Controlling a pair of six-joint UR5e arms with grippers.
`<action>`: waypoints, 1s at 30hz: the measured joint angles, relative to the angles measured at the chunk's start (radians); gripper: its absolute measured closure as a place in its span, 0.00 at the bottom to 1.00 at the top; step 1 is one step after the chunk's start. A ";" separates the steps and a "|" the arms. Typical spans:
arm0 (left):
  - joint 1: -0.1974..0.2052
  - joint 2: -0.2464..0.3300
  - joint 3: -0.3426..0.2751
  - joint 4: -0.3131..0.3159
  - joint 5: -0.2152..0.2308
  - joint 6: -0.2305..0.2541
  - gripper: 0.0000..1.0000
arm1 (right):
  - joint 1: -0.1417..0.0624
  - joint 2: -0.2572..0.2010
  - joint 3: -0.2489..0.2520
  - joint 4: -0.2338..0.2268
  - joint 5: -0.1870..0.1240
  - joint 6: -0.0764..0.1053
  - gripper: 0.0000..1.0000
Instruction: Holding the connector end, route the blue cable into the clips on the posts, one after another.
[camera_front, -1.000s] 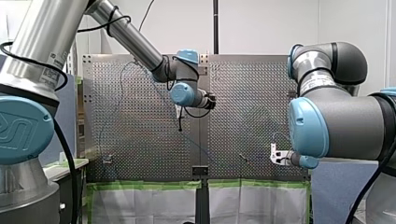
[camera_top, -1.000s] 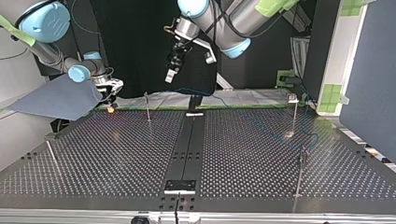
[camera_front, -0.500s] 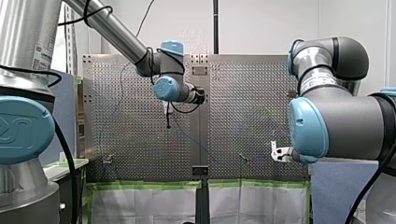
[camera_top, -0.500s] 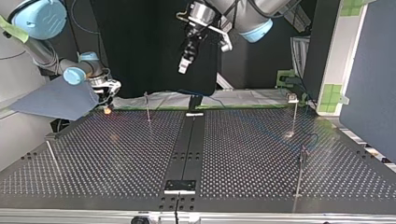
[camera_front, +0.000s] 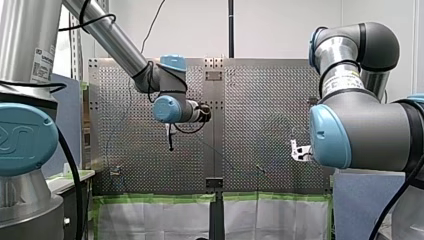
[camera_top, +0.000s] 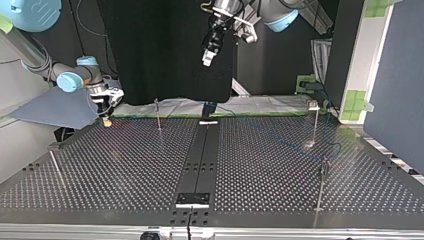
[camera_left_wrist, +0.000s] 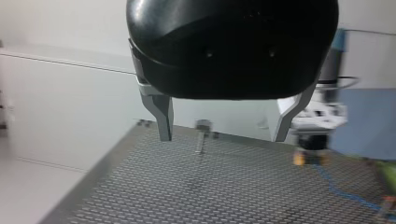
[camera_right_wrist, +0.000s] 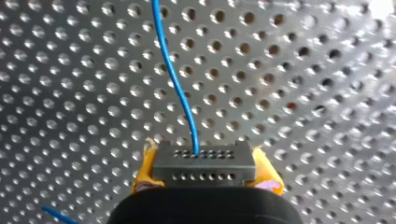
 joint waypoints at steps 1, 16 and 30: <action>-0.001 -0.010 -0.010 0.007 0.001 -0.001 0.00 | -0.001 -0.007 0.005 0.000 0.001 0.000 1.00; 0.003 -0.087 -0.157 0.092 -0.004 -0.060 0.00 | -0.018 -0.139 0.103 -0.021 0.008 0.003 1.00; 0.048 -0.087 -0.179 0.176 -0.090 0.021 0.00 | 0.007 -0.159 0.150 -0.035 0.033 -0.008 1.00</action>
